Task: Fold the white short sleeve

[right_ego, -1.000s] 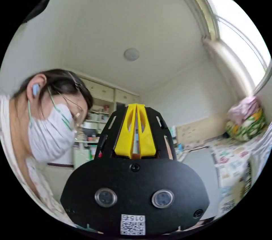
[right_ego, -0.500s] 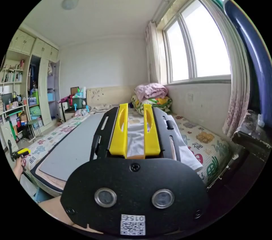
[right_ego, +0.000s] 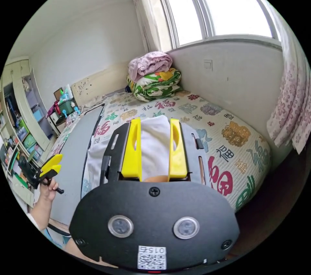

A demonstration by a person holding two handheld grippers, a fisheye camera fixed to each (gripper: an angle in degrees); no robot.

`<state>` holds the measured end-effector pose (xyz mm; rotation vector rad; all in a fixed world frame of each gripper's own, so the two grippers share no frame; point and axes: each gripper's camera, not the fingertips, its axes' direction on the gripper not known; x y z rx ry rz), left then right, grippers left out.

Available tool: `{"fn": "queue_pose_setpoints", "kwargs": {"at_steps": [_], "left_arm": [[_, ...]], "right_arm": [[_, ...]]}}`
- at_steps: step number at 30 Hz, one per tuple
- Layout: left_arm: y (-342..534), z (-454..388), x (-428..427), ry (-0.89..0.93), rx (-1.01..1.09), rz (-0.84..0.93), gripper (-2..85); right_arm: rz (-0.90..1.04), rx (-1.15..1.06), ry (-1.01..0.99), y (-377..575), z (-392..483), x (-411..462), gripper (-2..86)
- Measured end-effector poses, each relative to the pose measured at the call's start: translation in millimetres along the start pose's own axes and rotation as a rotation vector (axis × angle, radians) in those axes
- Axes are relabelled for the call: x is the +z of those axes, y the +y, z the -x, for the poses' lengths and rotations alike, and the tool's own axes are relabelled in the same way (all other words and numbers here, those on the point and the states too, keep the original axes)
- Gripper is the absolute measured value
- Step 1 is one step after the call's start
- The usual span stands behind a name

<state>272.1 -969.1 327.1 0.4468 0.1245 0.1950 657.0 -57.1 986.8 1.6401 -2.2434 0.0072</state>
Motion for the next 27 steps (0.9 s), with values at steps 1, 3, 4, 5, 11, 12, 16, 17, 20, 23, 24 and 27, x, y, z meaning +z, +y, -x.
{"fn": "queue_pose_setpoints", "kwargs": {"at_steps": [1, 3, 4, 5, 11, 12, 16, 17, 20, 23, 24, 27], "left_arm": [[-7.6, 3.2, 15.8, -0.007, 0.007, 0.005, 12.2], [-28.7, 24.7, 73.7, -0.007, 0.006, 0.034, 12.3], [-35.4, 37.7, 99.1, -0.007, -0.006, 0.056, 12.6], [-38.3, 43.7, 111.0, -0.011, -0.012, 0.069, 13.0], [-77.7, 84.6, 186.6, 0.083, -0.095, 0.068, 15.4], [-91.1, 86.4, 199.1, 0.090, -0.103, 0.080, 15.6], [-111.0, 97.7, 238.4, 0.090, -0.128, 0.178, 17.6], [-110.8, 98.5, 239.2, 0.081, -0.124, 0.177, 17.8], [-107.3, 105.4, 234.0, 0.062, -0.115, 0.155, 17.7], [-106.5, 120.0, 234.6, 0.131, -0.160, 0.157, 15.6], [-111.7, 125.4, 238.2, 0.191, -0.169, 0.184, 13.4], [-121.9, 119.2, 209.0, 0.183, -0.094, 0.115, 7.4]], "right_arm": [[0.052, 0.032, -0.018, -14.7, 0.0, 23.8, 12.2], [0.088, 0.042, -0.063, -26.9, 1.6, 45.8, 10.7], [0.058, 0.052, -0.102, -30.8, -0.4, 45.1, 9.2], [0.016, 0.076, -0.128, -32.3, -4.7, 38.2, 7.5], [-0.220, 0.133, -0.177, -23.9, -17.7, 1.7, 0.9], [-0.242, 0.124, -0.169, -22.8, -15.2, -1.7, 0.7], [-0.350, 0.027, -0.086, -10.9, 4.5, -21.4, 0.1], [-0.364, 0.012, -0.069, -7.2, 5.1, -24.8, 0.0], [-0.361, 0.040, -0.070, 4.1, -10.7, -30.7, 0.0], [-0.389, 0.046, -0.068, 21.7, -31.1, -34.7, -0.2], [-0.393, 0.044, -0.064, 24.4, -34.9, -35.1, -0.2], [-0.398, 0.033, -0.049, 33.0, -56.4, -34.2, -0.2]]}}
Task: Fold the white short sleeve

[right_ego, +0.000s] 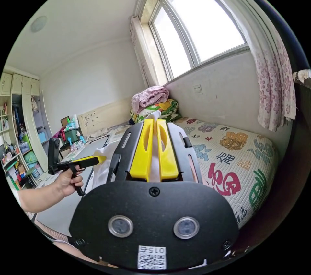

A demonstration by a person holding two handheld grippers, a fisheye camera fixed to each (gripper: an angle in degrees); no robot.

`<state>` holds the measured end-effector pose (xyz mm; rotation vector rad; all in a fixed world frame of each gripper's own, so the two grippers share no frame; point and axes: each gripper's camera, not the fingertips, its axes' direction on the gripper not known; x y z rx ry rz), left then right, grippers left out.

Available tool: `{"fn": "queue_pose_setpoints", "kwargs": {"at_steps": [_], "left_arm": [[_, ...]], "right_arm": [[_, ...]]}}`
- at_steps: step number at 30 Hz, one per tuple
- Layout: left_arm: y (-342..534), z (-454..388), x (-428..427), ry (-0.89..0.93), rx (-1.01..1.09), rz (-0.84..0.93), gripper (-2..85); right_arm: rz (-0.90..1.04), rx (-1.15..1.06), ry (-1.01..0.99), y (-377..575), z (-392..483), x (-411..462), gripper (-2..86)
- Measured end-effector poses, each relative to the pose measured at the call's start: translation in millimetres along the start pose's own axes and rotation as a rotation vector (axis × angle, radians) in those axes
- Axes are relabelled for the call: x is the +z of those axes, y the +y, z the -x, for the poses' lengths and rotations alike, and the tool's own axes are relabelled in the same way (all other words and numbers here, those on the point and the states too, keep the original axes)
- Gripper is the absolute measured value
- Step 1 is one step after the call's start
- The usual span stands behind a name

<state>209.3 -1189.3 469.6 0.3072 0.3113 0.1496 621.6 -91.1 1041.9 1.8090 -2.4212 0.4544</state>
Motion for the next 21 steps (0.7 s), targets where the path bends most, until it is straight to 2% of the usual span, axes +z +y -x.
{"fn": "queue_pose_setpoints", "kwargs": {"at_steps": [4, 6, 10, 15, 16, 18, 20, 21], "left_arm": [[11.0, -25.6, -49.0, 0.021, 0.066, -0.077, 4.1], [28.3, -47.1, -109.6, 0.030, 0.097, -0.168, 2.8], [82.8, -97.6, -237.4, 0.063, 0.185, -0.339, 1.9], [192.4, -219.1, -446.0, -0.038, 0.402, -0.493, 1.4], [204.3, -229.0, -470.0, -0.046, 0.406, -0.504, 1.4], [255.1, -256.7, -571.2, -0.074, 0.347, -0.542, 1.3], [300.6, -278.3, -650.6, -0.122, 0.279, -0.561, 1.2], [333.7, -299.8, -704.5, -0.189, 0.254, -0.559, 1.3]], "right_arm": [[0.035, 0.034, -0.011, 6.4, -48.0, -16.0, -0.3], [0.046, 0.077, -0.102, 5.1, -68.2, -44.6, -0.3], [-0.047, -0.039, -0.259, -2.5, -85.7, -155.7, -0.3], [-0.086, -0.218, -0.422, -2.3, -83.5, -259.5, -0.3], [-0.070, -0.243, -0.470, -1.6, -82.6, -275.9, -0.3], [-0.026, -0.278, -0.556, 3.6, -80.0, -293.5, -0.2], [0.029, -0.312, -0.713, 20.4, -75.8, -309.4, -0.2], [0.046, -0.319, -0.753, 26.2, -74.0, -311.8, -0.2]]}}
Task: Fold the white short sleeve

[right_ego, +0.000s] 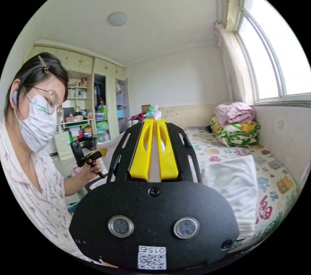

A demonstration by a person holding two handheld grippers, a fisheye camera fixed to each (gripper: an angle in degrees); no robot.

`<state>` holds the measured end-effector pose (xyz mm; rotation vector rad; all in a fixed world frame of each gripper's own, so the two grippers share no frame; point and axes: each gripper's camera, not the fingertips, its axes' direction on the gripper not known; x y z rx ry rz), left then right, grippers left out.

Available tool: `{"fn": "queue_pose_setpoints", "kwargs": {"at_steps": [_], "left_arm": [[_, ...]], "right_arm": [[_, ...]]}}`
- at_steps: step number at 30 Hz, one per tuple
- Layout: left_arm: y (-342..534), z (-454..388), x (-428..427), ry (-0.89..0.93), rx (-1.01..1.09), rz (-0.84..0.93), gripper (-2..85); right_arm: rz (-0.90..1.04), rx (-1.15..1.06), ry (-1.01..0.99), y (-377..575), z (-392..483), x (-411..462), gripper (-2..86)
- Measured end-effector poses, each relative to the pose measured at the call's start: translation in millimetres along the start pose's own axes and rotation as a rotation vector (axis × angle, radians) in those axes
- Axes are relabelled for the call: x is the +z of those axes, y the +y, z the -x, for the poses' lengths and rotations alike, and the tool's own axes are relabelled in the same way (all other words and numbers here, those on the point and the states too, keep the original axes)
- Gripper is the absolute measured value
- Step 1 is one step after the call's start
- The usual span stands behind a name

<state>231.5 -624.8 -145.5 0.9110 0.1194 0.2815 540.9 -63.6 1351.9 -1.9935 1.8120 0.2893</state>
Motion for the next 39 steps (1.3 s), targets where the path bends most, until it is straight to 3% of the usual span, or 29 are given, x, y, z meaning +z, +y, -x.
{"fn": "queue_pose_setpoints", "kwargs": {"at_steps": [6, 9, 12, 19, 28, 33, 37, 39], "left_arm": [[-29.8, -118.8, -318.8, -0.446, 0.005, 0.141, 1.3], [-36.6, -193.6, -434.6, -0.642, 0.037, 0.285, 1.4], [-34.8, -249.2, -522.9, -0.723, 0.007, 0.481, 1.5], [-14.5, -371.0, -677.9, -0.813, -0.116, 0.577, 1.6], [37.0, -515.3, -865.7, -0.714, -0.236, 0.362, 1.4], [82.2, -577.3, -933.6, -0.778, -0.301, 0.276, 1.7], [120.8, -607.7, -983.4, -0.976, -0.414, 0.242, 2.3], [165.6, -603.1, -1012.1, -1.284, -0.569, 0.324, 3.2]], "right_arm": [[0.094, 0.064, -0.408, 101.9, 37.3, 47.9, -0.2], [0.222, 0.233, -0.628, 173.6, 43.9, 99.9, 0.0], [0.301, 0.315, -0.787, 230.6, 72.3, 133.3, 0.2], [0.529, 0.170, -0.898, 288.2, 140.6, 143.3, 0.3], [0.707, 0.007, -0.950, 369.2, 184.3, 127.8, 0.3], [0.799, -0.060, -0.955, 407.1, 207.9, 151.6, 0.3], [0.882, -0.178, -0.893, 435.1, 277.2, 214.5, 0.5], [0.941, -0.218, -0.848, 456.2, 315.5, 252.2, 0.6]]}}
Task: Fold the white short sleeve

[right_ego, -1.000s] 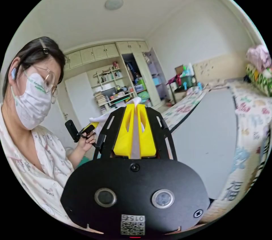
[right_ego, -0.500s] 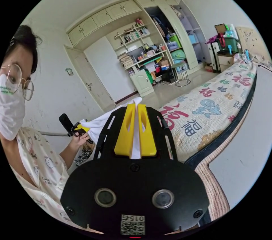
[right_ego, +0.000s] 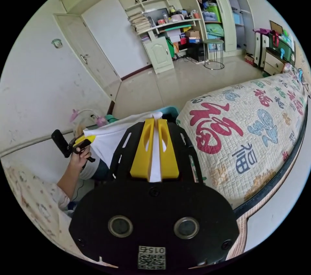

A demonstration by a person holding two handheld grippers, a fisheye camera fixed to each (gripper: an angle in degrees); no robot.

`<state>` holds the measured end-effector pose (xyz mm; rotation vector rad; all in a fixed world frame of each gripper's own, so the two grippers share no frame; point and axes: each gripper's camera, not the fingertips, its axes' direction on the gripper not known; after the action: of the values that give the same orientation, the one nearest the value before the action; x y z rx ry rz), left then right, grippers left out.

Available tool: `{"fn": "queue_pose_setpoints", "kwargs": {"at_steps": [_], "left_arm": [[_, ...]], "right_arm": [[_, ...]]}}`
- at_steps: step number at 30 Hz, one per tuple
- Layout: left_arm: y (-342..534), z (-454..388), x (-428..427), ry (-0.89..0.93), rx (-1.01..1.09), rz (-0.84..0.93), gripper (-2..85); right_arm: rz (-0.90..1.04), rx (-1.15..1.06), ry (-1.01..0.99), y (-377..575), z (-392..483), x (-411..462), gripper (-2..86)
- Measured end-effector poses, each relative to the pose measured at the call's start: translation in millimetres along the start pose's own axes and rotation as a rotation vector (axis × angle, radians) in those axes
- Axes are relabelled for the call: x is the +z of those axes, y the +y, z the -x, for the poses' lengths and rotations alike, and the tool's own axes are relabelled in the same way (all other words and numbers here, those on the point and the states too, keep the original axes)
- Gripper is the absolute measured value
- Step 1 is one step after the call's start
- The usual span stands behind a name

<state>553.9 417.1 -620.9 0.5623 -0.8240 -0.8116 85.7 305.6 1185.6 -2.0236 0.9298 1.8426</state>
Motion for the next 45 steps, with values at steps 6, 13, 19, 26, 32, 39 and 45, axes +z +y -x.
{"fn": "queue_pose_setpoints", "kwargs": {"at_steps": [6, 13, 19, 26, 32, 39, 45], "left_arm": [[74.4, 0.8, 75.2, -0.442, -0.219, 0.288, 7.8], [160.5, -50.9, 192.2, -0.131, -0.215, 0.518, 6.8], [264.2, -86.7, 285.0, -0.120, -0.197, 0.781, 5.0], [253.8, -119.3, 323.9, -0.151, -0.120, 0.858, 1.0], [205.9, -160.9, 356.1, -0.033, -0.090, 0.850, -0.6], [144.6, -292.2, 396.5, 0.207, 0.072, 0.753, -0.8], [103.0, -420.0, 440.7, 0.444, 0.244, 0.715, -0.8]], "right_arm": [[0.032, -0.040, 0.035, -18.8, -16.5, 38.0, 3.7], [-0.040, 0.136, 0.068, 88.3, -128.5, -48.3, 0.1], [-0.208, 0.452, 0.247, 178.7, -215.5, -171.4, -0.5], [-0.473, 0.582, 0.490, 223.4, -217.1, -295.1, -0.5], [-0.612, 0.660, 0.763, 233.9, -178.2, -336.9, -0.5], [-0.709, 0.793, 0.956, 245.5, -152.1, -355.1, -0.5], [-0.768, 0.934, 1.048, 235.9, -144.4, -363.3, -0.5]]}}
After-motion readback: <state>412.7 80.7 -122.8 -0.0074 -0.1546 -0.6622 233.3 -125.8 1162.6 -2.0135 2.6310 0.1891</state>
